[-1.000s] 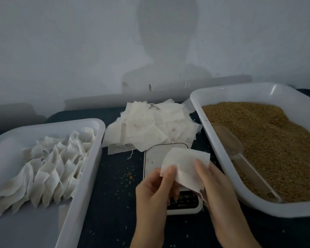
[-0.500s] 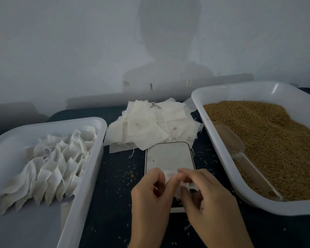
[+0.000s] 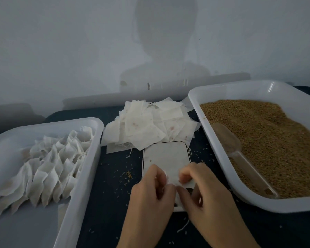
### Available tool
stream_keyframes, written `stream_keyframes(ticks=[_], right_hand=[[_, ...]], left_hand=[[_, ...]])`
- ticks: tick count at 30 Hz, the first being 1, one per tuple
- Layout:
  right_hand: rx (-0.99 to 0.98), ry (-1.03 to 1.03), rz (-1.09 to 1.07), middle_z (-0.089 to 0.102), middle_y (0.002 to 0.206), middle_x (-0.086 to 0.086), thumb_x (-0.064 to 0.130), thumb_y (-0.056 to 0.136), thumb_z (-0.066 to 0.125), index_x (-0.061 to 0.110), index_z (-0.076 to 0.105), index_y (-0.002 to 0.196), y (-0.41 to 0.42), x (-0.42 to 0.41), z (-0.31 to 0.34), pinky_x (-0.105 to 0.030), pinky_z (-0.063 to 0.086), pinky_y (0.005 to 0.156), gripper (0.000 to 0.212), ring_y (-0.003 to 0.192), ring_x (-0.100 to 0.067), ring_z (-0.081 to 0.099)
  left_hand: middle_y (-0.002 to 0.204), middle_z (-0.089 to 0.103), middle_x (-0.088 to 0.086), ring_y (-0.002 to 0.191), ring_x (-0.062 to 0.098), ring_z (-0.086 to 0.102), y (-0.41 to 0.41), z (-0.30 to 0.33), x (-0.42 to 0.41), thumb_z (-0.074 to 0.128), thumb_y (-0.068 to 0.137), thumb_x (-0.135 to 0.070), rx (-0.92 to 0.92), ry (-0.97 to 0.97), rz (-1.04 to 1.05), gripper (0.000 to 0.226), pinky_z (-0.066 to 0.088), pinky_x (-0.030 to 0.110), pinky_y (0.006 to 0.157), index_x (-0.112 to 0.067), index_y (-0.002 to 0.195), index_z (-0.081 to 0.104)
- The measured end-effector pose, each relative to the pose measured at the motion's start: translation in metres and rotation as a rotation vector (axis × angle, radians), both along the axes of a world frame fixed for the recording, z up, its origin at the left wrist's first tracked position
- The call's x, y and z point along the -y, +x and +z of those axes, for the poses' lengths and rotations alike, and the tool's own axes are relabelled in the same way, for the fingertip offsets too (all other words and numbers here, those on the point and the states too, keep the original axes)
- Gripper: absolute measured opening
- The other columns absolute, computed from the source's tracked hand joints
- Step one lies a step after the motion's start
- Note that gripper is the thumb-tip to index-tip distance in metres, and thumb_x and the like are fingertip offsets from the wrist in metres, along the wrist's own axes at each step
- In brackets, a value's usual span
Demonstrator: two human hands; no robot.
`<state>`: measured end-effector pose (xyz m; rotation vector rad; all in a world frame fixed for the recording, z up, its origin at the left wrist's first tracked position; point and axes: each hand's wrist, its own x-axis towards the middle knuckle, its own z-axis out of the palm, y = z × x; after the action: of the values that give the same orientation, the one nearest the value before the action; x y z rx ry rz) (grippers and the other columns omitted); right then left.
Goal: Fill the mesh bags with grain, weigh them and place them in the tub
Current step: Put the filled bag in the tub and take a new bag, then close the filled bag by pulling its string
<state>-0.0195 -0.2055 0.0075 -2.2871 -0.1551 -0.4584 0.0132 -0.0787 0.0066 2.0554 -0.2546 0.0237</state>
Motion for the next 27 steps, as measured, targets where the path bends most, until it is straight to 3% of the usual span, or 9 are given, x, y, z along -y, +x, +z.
stream_keyframes(ticks=[6, 9, 13, 15, 17, 19, 21, 24, 27], right_hand=[[0.099, -0.157, 0.016, 0.056, 0.095, 0.003, -0.010, 0.068, 0.076, 0.017, 0.059, 0.061, 0.001, 0.000, -0.003, -0.012, 0.033, 0.050, 0.033, 0.052, 0.000, 0.043], [0.099, -0.174, -0.106, 0.062, 0.092, -0.001, -0.013, 0.053, 0.083, 0.016, 0.065, 0.061, 0.002, -0.003, -0.003, -0.017, 0.040, 0.045, 0.035, 0.052, -0.005, 0.050], [0.055, -0.205, -0.138, 0.065, 0.091, 0.000, -0.012, 0.049, 0.085, 0.017, 0.073, 0.070, 0.001, -0.004, -0.003, -0.014, 0.038, 0.044, 0.038, 0.054, -0.009, 0.055], [-0.036, -0.279, -0.092, 0.067, 0.091, 0.005, -0.003, 0.055, 0.085, 0.021, 0.075, 0.075, 0.000, -0.004, 0.001, -0.018, 0.042, 0.046, 0.033, 0.064, -0.010, 0.061], [-0.154, -0.301, -0.036, 0.063, 0.100, 0.014, 0.012, 0.081, 0.070, 0.029, 0.074, 0.093, 0.001, -0.002, 0.004, -0.022, 0.049, 0.065, 0.021, 0.087, -0.008, 0.060], [-0.205, -0.199, -0.015, 0.060, 0.105, 0.012, 0.021, 0.093, 0.052, 0.029, 0.069, 0.103, 0.003, 0.006, 0.001, -0.022, 0.047, 0.076, 0.022, 0.094, -0.004, 0.055], [-0.231, -0.103, -0.014, 0.064, 0.101, 0.011, 0.026, 0.093, 0.053, 0.028, 0.071, 0.103, 0.005, 0.013, 0.005, -0.021, 0.048, 0.075, 0.021, 0.090, -0.004, 0.057], [-0.303, -0.005, 0.043, 0.066, 0.086, 0.017, 0.049, 0.081, 0.050, 0.037, 0.072, 0.091, 0.005, 0.016, 0.012, -0.015, 0.044, 0.063, 0.027, 0.082, -0.001, 0.058], [-0.287, -0.013, 0.043, 0.057, 0.077, 0.035, 0.067, 0.070, 0.034, 0.045, 0.062, 0.059, 0.004, 0.019, 0.015, -0.014, 0.040, 0.061, 0.037, 0.083, 0.007, 0.053]], left_hand=[[0.054, 0.049, 0.011, 0.048, 0.012, 0.040, 0.002, 0.000, -0.002, 0.055, 0.081, -0.007, -0.064, -0.075, 0.003, 0.016, 0.038, 0.026, 0.048, -0.016, 0.071, 0.047], [0.052, 0.046, 0.002, 0.047, 0.006, 0.037, -0.002, 0.001, -0.001, 0.058, 0.082, -0.005, -0.024, -0.014, -0.049, 0.017, 0.033, 0.018, 0.047, -0.016, 0.073, 0.048], [0.051, 0.045, -0.003, 0.048, 0.008, 0.040, -0.004, 0.005, 0.001, 0.059, 0.080, -0.004, 0.045, 0.060, -0.090, 0.022, 0.033, 0.015, 0.048, -0.020, 0.073, 0.047], [0.055, 0.047, 0.001, 0.049, 0.008, 0.042, -0.004, 0.009, 0.000, 0.062, 0.080, -0.005, 0.086, 0.069, -0.139, 0.024, 0.033, 0.014, 0.049, -0.023, 0.075, 0.047], [0.070, 0.054, -0.002, 0.057, 0.005, 0.048, -0.004, 0.013, -0.005, 0.064, 0.078, -0.011, 0.122, 0.082, -0.279, 0.025, 0.037, 0.011, 0.054, -0.029, 0.084, 0.048], [0.096, 0.053, -0.019, 0.087, -0.001, 0.053, -0.002, 0.017, -0.011, 0.065, 0.072, -0.024, 0.214, 0.177, -0.412, 0.041, 0.040, 0.008, 0.072, -0.036, 0.106, 0.044], [0.126, 0.037, -0.033, 0.125, 0.001, 0.038, 0.003, 0.017, -0.017, 0.069, 0.068, -0.034, 0.312, 0.273, -0.456, 0.075, 0.037, 0.016, 0.096, -0.044, 0.131, 0.029], [0.142, 0.018, -0.039, 0.143, -0.005, 0.012, 0.011, 0.015, -0.014, 0.074, 0.064, -0.050, 0.300, 0.351, -0.436, 0.102, 0.014, 0.038, 0.117, -0.050, 0.141, 0.006], [0.129, 0.035, -0.040, 0.132, -0.017, 0.022, 0.016, 0.009, -0.002, 0.069, 0.064, -0.049, 0.277, 0.427, -0.436, 0.089, -0.004, 0.044, 0.120, -0.054, 0.134, 0.014]])
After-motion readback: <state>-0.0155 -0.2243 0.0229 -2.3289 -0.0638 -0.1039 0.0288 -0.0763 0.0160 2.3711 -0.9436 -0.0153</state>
